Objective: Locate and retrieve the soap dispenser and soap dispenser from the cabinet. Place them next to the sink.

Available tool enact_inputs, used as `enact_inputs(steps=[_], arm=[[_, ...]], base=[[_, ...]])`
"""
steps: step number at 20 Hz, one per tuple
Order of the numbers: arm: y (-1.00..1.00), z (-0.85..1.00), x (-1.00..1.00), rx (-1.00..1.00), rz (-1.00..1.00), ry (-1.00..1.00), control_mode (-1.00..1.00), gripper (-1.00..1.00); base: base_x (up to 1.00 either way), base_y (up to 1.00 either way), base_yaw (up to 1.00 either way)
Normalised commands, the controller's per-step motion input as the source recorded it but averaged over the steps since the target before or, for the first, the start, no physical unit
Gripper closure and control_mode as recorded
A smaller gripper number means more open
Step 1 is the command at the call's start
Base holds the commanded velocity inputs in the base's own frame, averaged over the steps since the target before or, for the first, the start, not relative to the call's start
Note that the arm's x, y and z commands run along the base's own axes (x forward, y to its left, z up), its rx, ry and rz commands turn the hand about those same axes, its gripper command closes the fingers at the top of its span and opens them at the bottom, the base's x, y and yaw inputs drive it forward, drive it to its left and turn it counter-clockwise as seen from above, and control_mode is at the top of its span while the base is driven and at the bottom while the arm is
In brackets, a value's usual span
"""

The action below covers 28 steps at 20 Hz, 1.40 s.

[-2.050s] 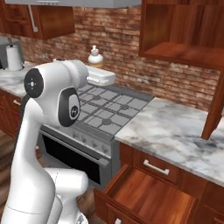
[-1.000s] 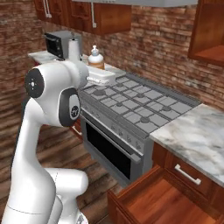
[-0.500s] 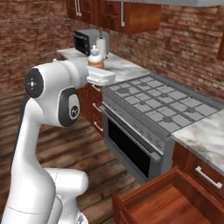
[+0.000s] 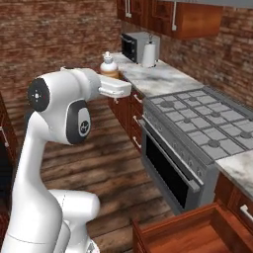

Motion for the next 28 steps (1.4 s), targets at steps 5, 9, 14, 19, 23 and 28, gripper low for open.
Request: enact_inputs(steps=[5,9,14,19,23,28], arm=[[0.0,0.0,0.0,0.0,0.0,0.0,1.0,1.0],[0.0,0.0,0.0,0.0,0.0,0.0,1.0,1.0],[0.0,0.0,0.0,0.0,0.0,0.0,1.0,1.0],[0.0,0.0,0.0,0.0,0.0,0.0,1.0,1.0],[0.0,0.0,0.0,0.0,0.0,0.0,1.0,1.0],[0.0,0.0,0.0,0.0,0.0,0.0,1.0,1.0]], base=[[0.13,-0.01,0.49],[0.48,-0.1,0.41],[0.45,-0.09,0.42],[0.31,-0.17,0.42],[0.3,-0.17,0.43],[0.19,-0.22,0.42]])
